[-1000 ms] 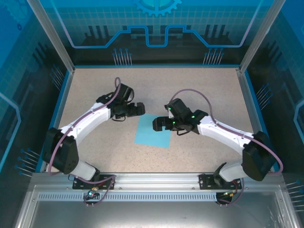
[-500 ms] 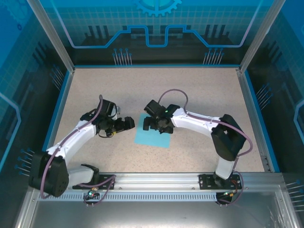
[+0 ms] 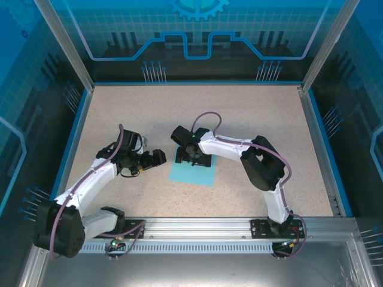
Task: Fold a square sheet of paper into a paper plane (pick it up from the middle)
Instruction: Fold the square sheet of paper in half at the center of the table.
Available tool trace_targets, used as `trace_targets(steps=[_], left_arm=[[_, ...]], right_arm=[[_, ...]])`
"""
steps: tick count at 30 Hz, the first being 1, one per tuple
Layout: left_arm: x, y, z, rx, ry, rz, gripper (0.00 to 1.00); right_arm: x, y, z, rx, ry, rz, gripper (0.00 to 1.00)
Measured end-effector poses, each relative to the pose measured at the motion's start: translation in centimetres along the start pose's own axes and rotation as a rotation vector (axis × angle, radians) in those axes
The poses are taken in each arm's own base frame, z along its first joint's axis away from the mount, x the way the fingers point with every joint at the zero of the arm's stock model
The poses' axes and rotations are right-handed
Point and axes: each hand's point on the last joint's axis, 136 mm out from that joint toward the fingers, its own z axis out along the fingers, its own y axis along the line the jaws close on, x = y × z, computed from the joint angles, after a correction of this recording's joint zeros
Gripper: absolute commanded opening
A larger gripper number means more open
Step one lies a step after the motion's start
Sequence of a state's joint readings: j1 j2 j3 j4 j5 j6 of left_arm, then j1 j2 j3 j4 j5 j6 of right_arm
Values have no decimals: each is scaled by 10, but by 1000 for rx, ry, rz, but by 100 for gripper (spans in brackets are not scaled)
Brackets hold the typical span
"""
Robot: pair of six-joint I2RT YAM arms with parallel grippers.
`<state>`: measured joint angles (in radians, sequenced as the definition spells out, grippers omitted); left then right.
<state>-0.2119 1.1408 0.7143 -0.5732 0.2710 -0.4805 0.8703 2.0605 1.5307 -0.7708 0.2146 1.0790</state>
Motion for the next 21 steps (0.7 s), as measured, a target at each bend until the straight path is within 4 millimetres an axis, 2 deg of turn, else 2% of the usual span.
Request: trace_targets(steps=[10,21], left_arm=[[-2,-1,1,4,-6,3,99],[-4,-2,1,9,-14,6,99]], right_arm=[[3,-6,19,78,24,18,94],[2,-4,21,91,32,18,89]])
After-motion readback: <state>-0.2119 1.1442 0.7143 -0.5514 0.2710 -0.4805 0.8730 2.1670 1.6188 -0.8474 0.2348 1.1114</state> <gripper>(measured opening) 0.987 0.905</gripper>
